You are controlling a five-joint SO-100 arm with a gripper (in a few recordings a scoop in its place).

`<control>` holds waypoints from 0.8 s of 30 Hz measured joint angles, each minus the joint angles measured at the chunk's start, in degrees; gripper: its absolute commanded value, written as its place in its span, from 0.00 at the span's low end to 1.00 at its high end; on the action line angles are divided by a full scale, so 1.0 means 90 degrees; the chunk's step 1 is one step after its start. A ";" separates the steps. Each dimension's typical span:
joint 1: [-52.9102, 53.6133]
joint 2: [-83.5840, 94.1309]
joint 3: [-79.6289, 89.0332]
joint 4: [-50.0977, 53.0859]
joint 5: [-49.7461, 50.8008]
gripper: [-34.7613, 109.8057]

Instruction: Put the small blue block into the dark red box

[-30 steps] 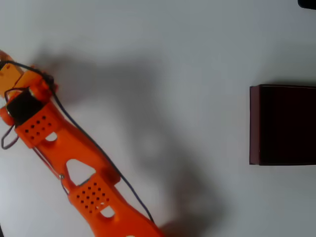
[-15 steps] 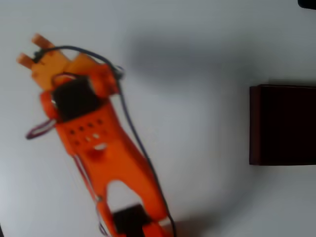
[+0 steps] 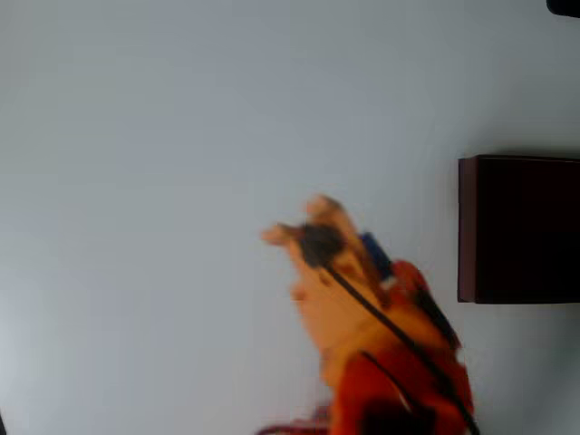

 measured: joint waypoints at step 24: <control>0.2871 -0.4580 -0.0059 -0.3770 -0.1758 0.34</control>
